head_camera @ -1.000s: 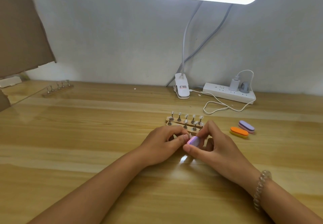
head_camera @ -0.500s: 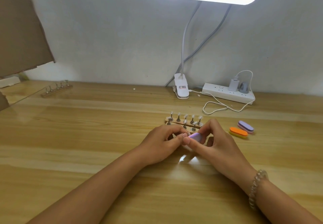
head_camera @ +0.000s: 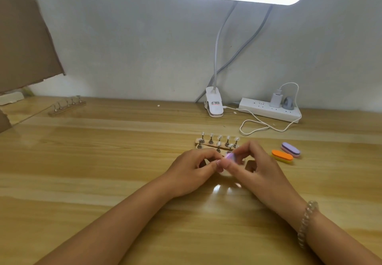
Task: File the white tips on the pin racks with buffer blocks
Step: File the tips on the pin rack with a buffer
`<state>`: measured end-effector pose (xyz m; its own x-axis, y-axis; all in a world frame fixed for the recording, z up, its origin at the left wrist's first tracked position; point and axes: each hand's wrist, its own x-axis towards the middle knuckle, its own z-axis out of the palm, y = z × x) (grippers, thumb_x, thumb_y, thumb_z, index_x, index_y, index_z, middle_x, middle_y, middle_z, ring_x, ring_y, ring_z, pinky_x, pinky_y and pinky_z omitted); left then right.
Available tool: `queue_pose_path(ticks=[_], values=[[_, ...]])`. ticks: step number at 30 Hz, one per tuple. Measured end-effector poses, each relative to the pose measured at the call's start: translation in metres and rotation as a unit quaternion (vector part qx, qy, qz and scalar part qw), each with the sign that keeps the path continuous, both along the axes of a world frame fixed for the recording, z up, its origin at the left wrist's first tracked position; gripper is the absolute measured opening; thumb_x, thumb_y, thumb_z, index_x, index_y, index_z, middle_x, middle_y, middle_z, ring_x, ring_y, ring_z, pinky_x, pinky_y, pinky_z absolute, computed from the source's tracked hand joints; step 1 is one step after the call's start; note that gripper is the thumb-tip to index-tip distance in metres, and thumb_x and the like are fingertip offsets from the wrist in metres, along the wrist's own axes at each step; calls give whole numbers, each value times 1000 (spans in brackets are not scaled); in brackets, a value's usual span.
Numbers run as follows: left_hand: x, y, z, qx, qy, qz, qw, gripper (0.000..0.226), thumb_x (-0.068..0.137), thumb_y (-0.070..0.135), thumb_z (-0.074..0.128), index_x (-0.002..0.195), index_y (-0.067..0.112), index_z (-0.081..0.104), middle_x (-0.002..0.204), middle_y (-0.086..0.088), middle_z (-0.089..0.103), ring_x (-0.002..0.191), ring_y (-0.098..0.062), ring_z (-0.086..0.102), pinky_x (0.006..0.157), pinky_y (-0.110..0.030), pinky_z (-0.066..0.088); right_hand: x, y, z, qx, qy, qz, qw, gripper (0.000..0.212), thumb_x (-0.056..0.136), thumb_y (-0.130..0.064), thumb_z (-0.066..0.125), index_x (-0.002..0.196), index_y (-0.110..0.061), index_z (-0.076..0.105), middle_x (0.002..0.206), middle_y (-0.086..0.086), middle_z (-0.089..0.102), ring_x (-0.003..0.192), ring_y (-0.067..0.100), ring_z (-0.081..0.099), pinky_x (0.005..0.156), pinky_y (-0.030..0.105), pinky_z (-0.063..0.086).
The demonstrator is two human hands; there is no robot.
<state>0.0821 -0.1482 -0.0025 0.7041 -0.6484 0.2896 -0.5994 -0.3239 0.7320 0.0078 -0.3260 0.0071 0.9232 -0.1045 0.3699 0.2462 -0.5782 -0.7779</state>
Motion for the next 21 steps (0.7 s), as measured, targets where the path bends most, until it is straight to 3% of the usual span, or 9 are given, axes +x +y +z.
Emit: queue_pose_path(ticks=[3,6,8,12,16,21], values=[[0,0,-1,10,-9,13,1000,15,99,23,58,90,32,68,71,29,60,58,3,48,60,-21,34,-2,4,-3,-75,0,3,997,43,72,-69,59,91,-31,54,87,-13,62,60,6,52,56,26,42],[-1,0,0,11,-8,11,1000,12,98,23,59,95,27,70,80,23,65,61,3,51,63,-22,38,3,-1,-1,-41,4,-30,999,34,78,-58,61,94,-29,58,89,-13,65,64,-2,53,62,23,40],[-2,0,0,10,-4,19,1000,14,98,20,59,96,29,69,77,28,62,59,5,50,59,-15,35,2,0,-1,-25,3,-17,1000,27,83,-55,60,97,-31,60,89,-18,65,67,-3,56,62,25,43],[-2,-1,0,8,-2,29,1000,26,98,19,58,88,43,59,74,31,56,58,0,46,60,-18,33,-2,2,-1,-60,-11,2,998,38,76,-66,56,98,-35,59,92,-19,63,60,7,57,59,28,49],[-2,-2,-1,10,-4,33,999,18,98,20,59,92,37,63,78,26,58,59,-1,47,60,-20,34,2,1,-3,-70,-13,-10,997,37,75,-65,59,97,-35,58,92,-16,62,66,-3,56,58,18,39],[-3,0,-1,18,-11,35,999,16,98,21,58,98,36,62,96,17,61,65,-1,49,65,-21,39,0,0,-3,-71,-3,-2,997,47,71,-74,52,99,-38,56,94,-18,62,62,2,56,59,24,45]])
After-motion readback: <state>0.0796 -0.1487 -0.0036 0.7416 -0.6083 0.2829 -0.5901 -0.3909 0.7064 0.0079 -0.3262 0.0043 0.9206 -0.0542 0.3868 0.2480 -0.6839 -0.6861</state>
